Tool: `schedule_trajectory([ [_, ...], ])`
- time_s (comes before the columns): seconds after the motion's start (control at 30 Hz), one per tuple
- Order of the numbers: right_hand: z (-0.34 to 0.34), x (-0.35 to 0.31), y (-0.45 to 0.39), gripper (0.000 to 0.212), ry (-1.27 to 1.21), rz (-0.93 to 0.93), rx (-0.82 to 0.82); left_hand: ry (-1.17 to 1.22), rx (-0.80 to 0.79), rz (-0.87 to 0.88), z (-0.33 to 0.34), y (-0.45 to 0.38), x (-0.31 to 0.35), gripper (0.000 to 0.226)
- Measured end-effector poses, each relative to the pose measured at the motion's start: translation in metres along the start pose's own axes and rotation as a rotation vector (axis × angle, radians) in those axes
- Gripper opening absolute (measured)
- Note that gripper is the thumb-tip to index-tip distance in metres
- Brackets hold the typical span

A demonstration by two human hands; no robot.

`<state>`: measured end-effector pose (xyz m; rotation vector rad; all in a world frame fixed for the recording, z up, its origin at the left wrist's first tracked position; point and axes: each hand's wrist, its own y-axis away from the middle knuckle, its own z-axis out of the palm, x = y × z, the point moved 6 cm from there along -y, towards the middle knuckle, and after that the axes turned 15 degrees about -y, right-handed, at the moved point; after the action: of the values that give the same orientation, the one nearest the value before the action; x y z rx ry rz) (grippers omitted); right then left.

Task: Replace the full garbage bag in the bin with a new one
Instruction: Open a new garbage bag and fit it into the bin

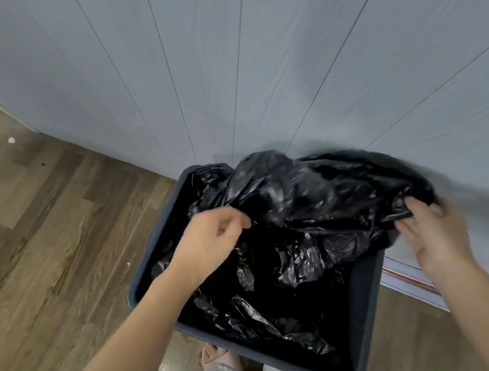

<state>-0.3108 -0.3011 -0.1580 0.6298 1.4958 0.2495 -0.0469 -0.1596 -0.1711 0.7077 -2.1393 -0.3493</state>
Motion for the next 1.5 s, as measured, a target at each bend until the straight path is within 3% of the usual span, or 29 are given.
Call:
schedule_trajectory([
  [0.07,-0.007,-0.008,0.002,0.066,0.227,-0.18,0.041,0.128,0.371,0.09,-0.028,0.003,0.009,0.028],
  [0.1,-0.005,-0.011,0.009,0.072,0.347,-0.321,0.05,0.168,0.53,0.094,-0.035,0.004,0.008,0.026],
  [0.13,-0.001,-0.011,0.019,0.07,0.427,-0.486,0.039,0.166,0.587,0.046,-0.035,-0.002,0.004,0.026],
  [0.17,0.005,-0.007,0.032,0.064,0.477,-0.65,0.008,0.14,0.572,-0.02,-0.03,-0.013,-0.001,0.031],
  [0.27,0.038,0.02,0.054,0.035,0.724,-0.938,-0.234,-0.03,0.168,-0.129,0.007,-0.05,-0.015,0.064],
  [0.3,0.052,0.034,0.056,0.032,0.816,-0.934,-0.367,-0.089,0.056,-0.117,0.018,-0.058,-0.018,0.066],
  [0.37,0.068,0.061,0.048,0.033,0.958,-0.743,-0.536,-0.216,-0.09,-0.09,0.031,-0.063,-0.019,0.039],
  [0.43,0.068,0.078,0.029,0.045,1.194,-0.551,-0.474,-0.372,-0.132,-0.099,0.032,-0.061,-0.016,0.009],
  [0.53,0.064,0.078,0.009,0.062,1.385,-0.389,-0.372,-0.454,0.106,-0.144,0.011,-0.055,-0.011,0.009],
  [0.63,0.073,0.071,-0.002,0.06,1.347,-0.367,-0.388,-0.095,0.345,-0.226,-0.011,-0.049,-0.009,0.006],
  [0.73,0.08,0.066,-0.018,0.047,1.293,-0.353,-0.361,0.136,0.513,-0.132,-0.026,-0.053,-0.006,0.013],
  [0.77,0.08,0.064,-0.024,0.044,1.295,-0.351,-0.35,0.028,0.585,-0.046,-0.032,-0.055,-0.004,0.012],
  [0.83,0.076,0.064,-0.036,0.044,1.354,-0.345,-0.344,-0.443,0.687,0.113,-0.034,-0.066,-0.01,0.018],
  [0.87,0.07,0.066,-0.043,0.045,1.386,-0.331,-0.347,-0.659,0.679,0.161,-0.031,-0.075,-0.017,0.029],
  [0.93,0.06,0.07,-0.052,0.046,1.382,-0.262,-0.37,-0.791,0.524,0.122,-0.032,-0.095,-0.039,0.05],
  [1.03,0.049,0.075,-0.062,0.059,1.295,-0.089,-0.403,-0.606,0.25,-0.047,-0.034,-0.12,-0.073,0.056],
  [1.13,0.04,0.083,-0.081,0.063,1.221,0.13,-0.366,0.027,0.003,-0.296,-0.024,-0.132,-0.101,0.054],
  [1.2,0.037,0.087,-0.091,0.061,1.149,0.213,-0.319,0.309,-0.05,-0.466,-0.016,-0.13,-0.115,0.056],
  [1.27,0.04,0.085,-0.095,0.052,1.123,0.092,-0.297,0.36,0.022,-0.506,-0.016,-0.129,-0.124,0.047],
  [1.33,0.042,0.067,-0.082,0.042,1.094,-0.293,-0.206,0.222,0.26,-0.458,-0.03,-0.128,-0.129,0.036],
  [1.4,0.039,0.049,-0.04,0.035,0.906,-0.667,-0.151,0.016,0.563,-0.428,-0.054,-0.112,-0.123,0.032],
  [1.43,0.037,0.051,-0.016,0.029,0.813,-0.727,-0.169,-0.082,0.683,-0.355,-0.06,-0.098,-0.11,0.031],
  [1.5,0.034,0.084,0.012,0.016,0.826,-0.549,-0.259,-0.25,0.701,0.061,-0.046,-0.072,-0.068,0.029],
])
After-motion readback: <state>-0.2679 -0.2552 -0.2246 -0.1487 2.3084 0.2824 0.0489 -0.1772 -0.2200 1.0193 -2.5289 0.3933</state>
